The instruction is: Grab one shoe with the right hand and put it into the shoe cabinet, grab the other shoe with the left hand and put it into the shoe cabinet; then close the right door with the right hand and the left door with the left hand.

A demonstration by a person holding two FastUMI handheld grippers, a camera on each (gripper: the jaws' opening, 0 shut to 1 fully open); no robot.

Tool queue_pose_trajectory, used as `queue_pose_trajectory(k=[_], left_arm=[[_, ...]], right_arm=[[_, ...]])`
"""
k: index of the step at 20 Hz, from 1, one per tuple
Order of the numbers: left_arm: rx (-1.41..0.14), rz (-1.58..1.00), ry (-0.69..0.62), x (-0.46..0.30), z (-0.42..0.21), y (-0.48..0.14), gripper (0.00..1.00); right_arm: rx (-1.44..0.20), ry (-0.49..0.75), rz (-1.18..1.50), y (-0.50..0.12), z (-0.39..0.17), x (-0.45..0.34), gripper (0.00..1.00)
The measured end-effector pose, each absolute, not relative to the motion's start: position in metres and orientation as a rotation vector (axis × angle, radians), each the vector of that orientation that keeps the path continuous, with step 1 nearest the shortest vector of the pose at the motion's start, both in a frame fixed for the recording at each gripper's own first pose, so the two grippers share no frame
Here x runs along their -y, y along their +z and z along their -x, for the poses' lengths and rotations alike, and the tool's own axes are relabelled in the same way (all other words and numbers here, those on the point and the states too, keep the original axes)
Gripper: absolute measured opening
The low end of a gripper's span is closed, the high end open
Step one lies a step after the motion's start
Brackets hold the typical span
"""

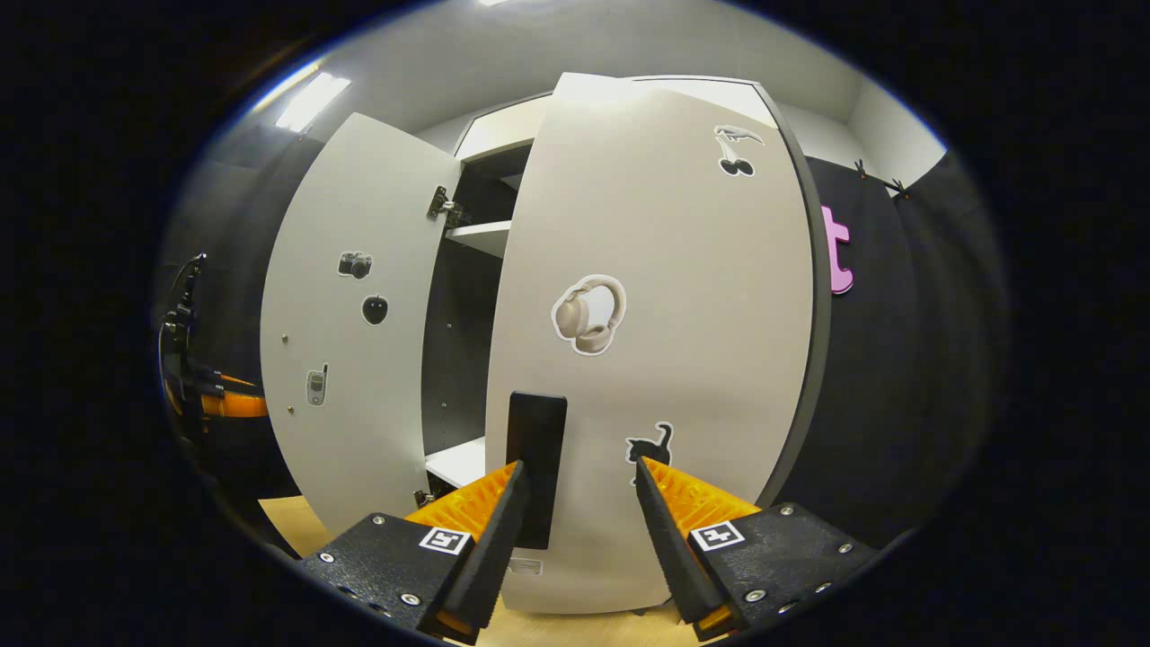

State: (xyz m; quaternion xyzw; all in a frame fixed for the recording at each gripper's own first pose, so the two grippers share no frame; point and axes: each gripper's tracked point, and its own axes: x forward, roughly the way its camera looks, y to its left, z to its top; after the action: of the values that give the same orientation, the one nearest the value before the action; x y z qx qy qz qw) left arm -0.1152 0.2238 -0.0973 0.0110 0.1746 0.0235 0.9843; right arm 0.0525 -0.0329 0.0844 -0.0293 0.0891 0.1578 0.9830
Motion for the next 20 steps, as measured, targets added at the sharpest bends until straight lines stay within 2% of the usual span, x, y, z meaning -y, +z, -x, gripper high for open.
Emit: queue_pose_trajectory(k=[8,12,18,20], left_arm=[[-0.342,-0.032,-0.019,-0.222,0.099,-0.094,0.91],[-0.328,-0.01,0.003,-0.242,0.096,-0.089,0.92],[-0.297,0.006,-0.035,-0.232,0.075,-0.08,0.93],[-0.294,-0.004,-0.039,-0.235,0.07,-0.079,0.89]], right_arm=[[-0.173,0.273,0.038,0.076,-0.087,0.022,0.78],[-0.175,0.241,0.037,0.073,-0.098,0.018,0.78],[-0.175,0.202,0.056,0.067,-0.113,0.014,0.78],[-0.178,0.192,0.053,0.066,-0.113,0.013,0.78]])
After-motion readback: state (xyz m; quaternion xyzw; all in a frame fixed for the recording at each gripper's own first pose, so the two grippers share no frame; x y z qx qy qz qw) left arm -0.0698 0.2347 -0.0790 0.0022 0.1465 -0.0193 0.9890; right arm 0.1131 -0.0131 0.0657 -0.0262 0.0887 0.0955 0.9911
